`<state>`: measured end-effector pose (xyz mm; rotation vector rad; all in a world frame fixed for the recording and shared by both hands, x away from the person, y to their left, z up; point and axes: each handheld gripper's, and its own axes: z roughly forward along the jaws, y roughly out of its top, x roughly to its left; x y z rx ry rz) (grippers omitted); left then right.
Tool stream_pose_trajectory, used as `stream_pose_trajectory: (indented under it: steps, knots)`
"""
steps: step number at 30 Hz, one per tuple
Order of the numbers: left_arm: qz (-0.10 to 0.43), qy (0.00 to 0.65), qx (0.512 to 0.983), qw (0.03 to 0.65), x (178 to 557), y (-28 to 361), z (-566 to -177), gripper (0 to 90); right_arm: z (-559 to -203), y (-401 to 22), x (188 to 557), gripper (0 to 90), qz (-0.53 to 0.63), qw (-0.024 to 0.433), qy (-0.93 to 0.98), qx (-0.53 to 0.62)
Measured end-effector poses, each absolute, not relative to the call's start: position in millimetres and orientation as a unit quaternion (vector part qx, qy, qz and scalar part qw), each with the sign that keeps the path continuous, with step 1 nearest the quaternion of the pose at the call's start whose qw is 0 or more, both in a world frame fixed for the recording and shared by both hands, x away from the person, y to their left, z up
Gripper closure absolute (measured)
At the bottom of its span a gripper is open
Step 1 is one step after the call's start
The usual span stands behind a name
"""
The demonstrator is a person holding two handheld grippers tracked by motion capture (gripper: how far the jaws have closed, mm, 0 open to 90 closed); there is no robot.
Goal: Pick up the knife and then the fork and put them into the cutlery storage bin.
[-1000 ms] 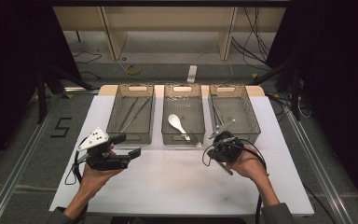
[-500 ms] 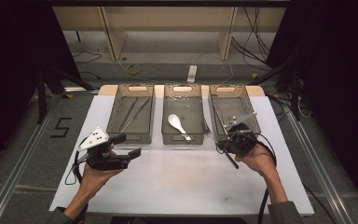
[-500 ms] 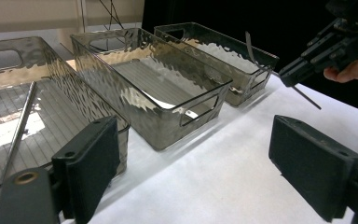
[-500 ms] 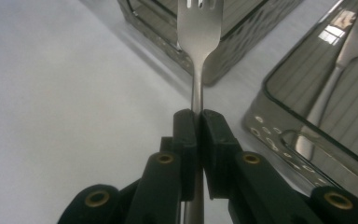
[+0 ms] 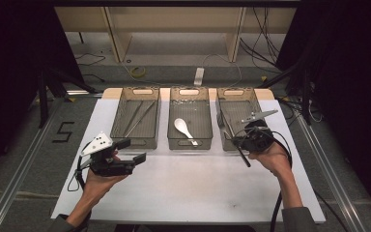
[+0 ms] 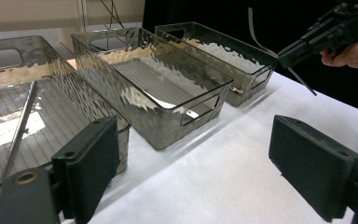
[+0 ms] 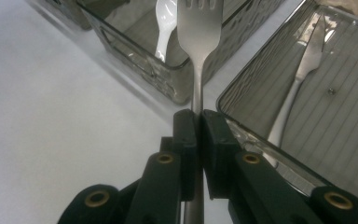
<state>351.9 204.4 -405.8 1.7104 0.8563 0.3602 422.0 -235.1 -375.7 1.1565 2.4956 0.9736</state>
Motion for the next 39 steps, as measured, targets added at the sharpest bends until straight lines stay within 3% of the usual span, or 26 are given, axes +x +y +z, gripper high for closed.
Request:
stream_pose_trajectory:
  steps: [26, 39]
  knots:
    - [0.152, 0.365, 0.724, 0.564, 353.2, 204.2, -406.2, 15.7, -336.3, -254.5, 477.1, 85.3, 0.344, 0.145, 0.815, 0.443]
    - [0.151, 0.365, 0.724, 0.565, 353.1, 204.4, -406.1, 15.7, -334.4, -252.3, 505.0, 85.3, 0.345, 0.161, 0.797, 0.469]
